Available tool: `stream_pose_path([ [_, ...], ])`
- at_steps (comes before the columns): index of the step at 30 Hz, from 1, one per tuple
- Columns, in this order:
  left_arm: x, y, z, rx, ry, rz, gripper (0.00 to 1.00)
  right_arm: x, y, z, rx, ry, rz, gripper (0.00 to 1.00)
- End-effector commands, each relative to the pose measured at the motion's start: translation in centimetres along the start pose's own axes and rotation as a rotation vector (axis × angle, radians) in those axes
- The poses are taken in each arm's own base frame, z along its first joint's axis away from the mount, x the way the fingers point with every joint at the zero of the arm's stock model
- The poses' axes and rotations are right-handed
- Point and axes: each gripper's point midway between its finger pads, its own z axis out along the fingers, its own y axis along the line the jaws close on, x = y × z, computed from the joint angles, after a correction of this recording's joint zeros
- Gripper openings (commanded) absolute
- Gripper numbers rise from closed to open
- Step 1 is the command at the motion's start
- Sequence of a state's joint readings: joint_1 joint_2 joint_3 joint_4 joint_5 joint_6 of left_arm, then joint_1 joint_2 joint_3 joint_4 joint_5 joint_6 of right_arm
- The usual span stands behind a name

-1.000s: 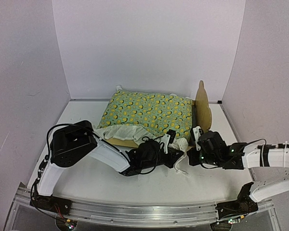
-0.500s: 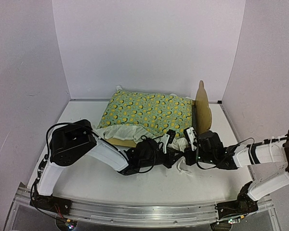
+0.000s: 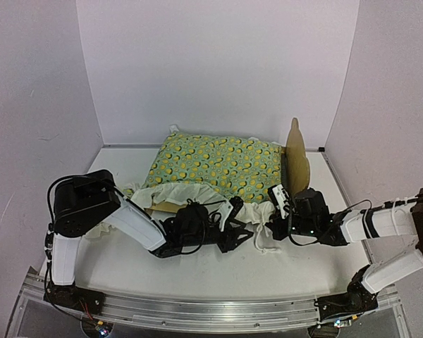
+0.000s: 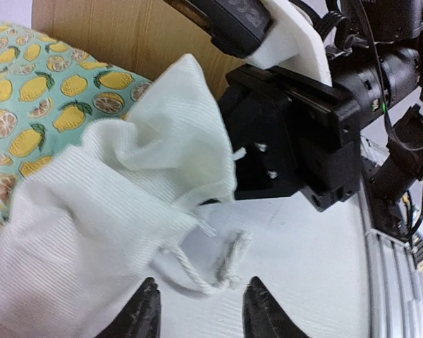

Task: Set up the pet bed

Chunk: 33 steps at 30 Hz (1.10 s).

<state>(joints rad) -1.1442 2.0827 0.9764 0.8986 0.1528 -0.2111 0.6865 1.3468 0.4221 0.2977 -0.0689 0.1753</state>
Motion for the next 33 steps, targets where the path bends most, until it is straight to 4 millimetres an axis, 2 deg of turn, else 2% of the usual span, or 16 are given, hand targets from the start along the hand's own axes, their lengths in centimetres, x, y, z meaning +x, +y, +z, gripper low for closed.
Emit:
stream_pose_path([
  [1, -3.2, 2.8, 1.1, 0.023, -0.092, 0.084, 0.26, -1.6, 0.6, -0.1, -0.037, -0.057, -0.022, 0.0],
  [4, -2.8, 3.2, 2.7, 0.03, -0.097, 0.101, 0.11, -1.6, 0.6, -0.2, -0.039, -0.054, -0.024, 0.0],
  [7, -3.0, 3.0, 3.7, 0.055, -0.105, 0.063, 0.05, -1.8, 0.7, -0.3, -0.044, -0.053, -0.03, 0.0],
  [12, -1.6, 1.8, 4.1, 0.082, -0.089, 0.048, 0.05, -2.2, 0.9, -0.5, -0.05, -0.062, -0.03, 0.0],
  [16, -0.6, 1.5, 3.7, 0.058, -0.091, 0.034, 0.12, -2.2, 1.0, -0.6, -0.054, -0.062, -0.033, 0.0],
  [19, -0.4, 3.1, 3.8, -0.025, -0.108, 0.024, 0.16, -2.3, 1.1, -0.7, -0.061, -0.065, -0.034, 0.0],
  [23, -1.1, 4.5, 4.2, -0.081, -0.137, 0.025, 0.06, -2.3, 1.1, -0.8, -0.06, -0.066, -0.036, 0.0],
  [29, -0.8, 5.3, 4.3, -0.122, -0.142, 0.033, 0.05, -2.5, 1.3, -0.8, -0.065, -0.069, -0.053, 0.0],
  [33, -1.9, 6.5, 4.4, -0.2, -0.175, 0.071, 0.05, -2.5, 1.2, -0.7, -0.062, -0.068, -0.07, 0.0],
])
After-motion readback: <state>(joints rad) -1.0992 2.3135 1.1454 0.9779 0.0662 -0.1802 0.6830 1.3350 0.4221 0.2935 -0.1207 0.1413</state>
